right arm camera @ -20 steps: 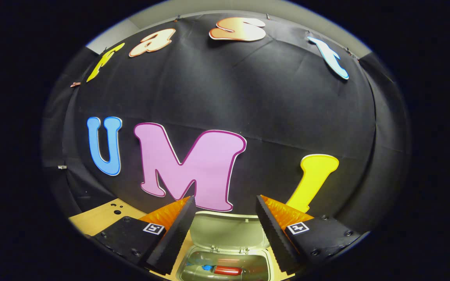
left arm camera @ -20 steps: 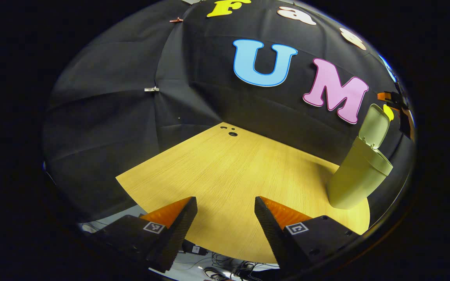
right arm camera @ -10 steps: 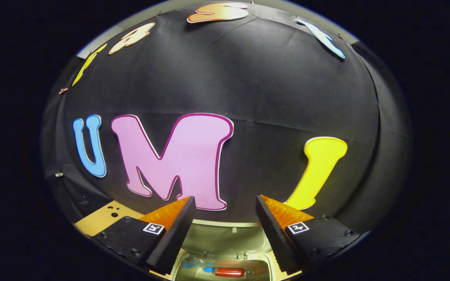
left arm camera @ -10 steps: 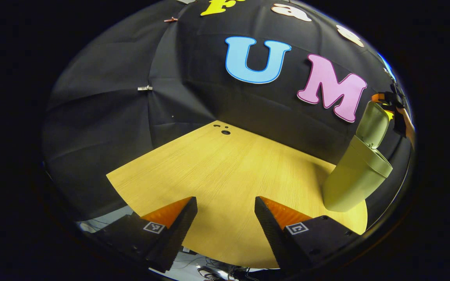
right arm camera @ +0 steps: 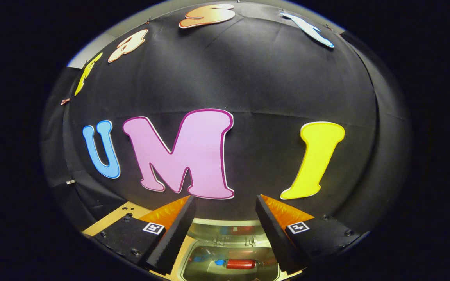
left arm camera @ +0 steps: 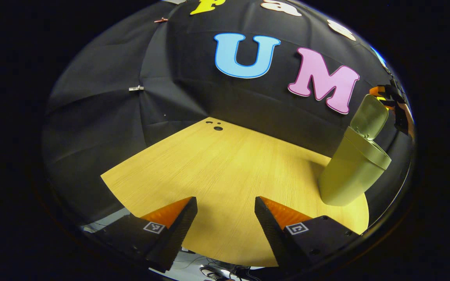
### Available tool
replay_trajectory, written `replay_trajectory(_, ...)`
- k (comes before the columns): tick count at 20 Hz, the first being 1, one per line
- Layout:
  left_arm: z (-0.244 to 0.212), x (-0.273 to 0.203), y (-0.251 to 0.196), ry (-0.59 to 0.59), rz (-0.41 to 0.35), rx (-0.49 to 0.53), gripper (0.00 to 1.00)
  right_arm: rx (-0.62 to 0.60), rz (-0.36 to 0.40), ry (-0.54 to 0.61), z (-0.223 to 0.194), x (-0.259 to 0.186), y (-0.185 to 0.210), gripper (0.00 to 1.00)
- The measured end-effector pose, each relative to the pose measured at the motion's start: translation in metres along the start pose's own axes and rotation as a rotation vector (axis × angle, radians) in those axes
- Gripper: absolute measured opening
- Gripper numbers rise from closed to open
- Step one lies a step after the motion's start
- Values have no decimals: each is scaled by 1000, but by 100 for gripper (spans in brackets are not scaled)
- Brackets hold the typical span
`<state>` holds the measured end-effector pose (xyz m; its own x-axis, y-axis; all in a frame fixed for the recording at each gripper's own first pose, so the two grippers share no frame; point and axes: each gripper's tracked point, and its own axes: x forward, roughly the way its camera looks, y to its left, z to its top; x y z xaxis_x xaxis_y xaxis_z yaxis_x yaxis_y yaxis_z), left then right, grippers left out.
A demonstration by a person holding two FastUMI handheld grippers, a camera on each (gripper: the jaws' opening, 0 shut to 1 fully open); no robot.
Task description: Press the lid of the desktop garbage bin to open it, pick up the crumpled paper on the desktop and throw it into the bin, then pick up the pop can on the desktop and drop it into the bin, and finally close the garbage bin lid.
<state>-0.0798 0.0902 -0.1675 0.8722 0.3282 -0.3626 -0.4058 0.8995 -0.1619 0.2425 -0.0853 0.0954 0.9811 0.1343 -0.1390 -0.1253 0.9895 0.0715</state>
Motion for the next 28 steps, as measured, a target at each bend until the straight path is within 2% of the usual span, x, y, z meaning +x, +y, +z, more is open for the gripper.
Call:
replay_trajectory(5,-6,6,-21,16,-45,25,96,14,26,24,-34,-36,3,98)
replay_trajectory(10,-15,11,-50,34,-105,70,96,19,37,141,-100,-57,2,98)
replay_trajectory(14,-19,11,-66,46,-135,112,96,34,31,192,-132,-66,1,98)
replay_trajectory(25,-19,20,-80,63,-169,145,96,7,-6,272,-175,-78,-1,98)
replay_trajectory(28,-21,23,-81,69,-168,151,96,-10,-17,274,-175,-79,-1,98)
